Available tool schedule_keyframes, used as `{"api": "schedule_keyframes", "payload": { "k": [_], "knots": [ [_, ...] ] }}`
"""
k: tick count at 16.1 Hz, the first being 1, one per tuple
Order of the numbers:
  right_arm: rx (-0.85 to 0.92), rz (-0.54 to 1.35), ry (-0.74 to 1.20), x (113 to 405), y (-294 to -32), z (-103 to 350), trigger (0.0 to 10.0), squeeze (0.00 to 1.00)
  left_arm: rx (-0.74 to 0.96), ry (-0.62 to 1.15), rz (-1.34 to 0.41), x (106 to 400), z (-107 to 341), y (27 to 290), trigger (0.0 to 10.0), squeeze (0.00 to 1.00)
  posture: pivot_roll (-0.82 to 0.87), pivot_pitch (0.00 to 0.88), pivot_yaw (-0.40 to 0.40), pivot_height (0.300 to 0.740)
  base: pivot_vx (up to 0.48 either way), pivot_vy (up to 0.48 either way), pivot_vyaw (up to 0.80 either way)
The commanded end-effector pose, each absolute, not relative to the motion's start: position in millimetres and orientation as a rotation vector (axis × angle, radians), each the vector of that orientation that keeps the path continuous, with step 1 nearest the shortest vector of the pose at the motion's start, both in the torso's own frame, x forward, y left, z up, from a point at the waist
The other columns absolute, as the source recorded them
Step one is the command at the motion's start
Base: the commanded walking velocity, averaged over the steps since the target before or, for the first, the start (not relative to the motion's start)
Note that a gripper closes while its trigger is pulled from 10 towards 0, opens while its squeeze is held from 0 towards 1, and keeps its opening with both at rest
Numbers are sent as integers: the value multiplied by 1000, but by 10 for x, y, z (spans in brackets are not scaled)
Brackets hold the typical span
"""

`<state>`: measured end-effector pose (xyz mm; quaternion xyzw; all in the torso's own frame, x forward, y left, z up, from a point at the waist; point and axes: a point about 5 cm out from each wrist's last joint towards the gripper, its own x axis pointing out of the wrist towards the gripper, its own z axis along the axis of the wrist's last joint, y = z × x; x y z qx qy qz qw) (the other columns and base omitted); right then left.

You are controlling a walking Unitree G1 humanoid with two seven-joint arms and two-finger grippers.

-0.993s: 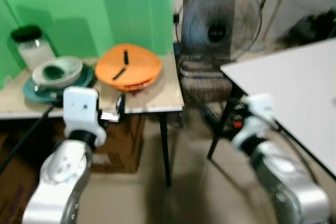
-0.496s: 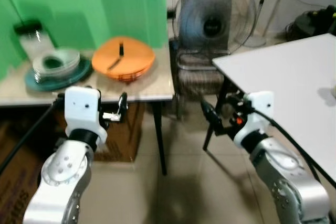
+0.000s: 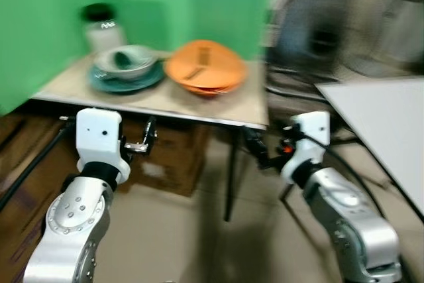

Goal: Setting the table

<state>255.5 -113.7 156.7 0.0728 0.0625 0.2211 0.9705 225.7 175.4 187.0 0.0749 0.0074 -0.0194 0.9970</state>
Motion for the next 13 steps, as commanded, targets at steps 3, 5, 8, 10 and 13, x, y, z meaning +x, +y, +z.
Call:
{"api": "schedule_keyframes", "payload": {
  "k": [3,5,8,10,13],
  "knots": [
    [158,411,98,2624,-1170,1603,10000,1000,156,11,-49,2267,1895,1746,10000,0,7,0,17,740,292,0,0],
    [158,401,90,2648,-1187,1609,10000,1000,156,9,-54,2280,1899,1746,10000,0,2,0,19,740,291,0,0],
    [162,382,76,2675,-1205,1622,10000,1000,154,4,-65,2315,1909,1744,10000,0,-5,0,27,740,294,0,0],
    [162,380,72,2681,-1210,1625,10000,1000,154,3,-73,2325,1911,1736,10000,0,-7,0,29,740,296,0,0],
    [165,376,61,2695,-1202,1640,10000,1000,151,-3,-108,2346,1915,1716,10000,0,-14,0,34,740,295,0,0]
  ]
}}
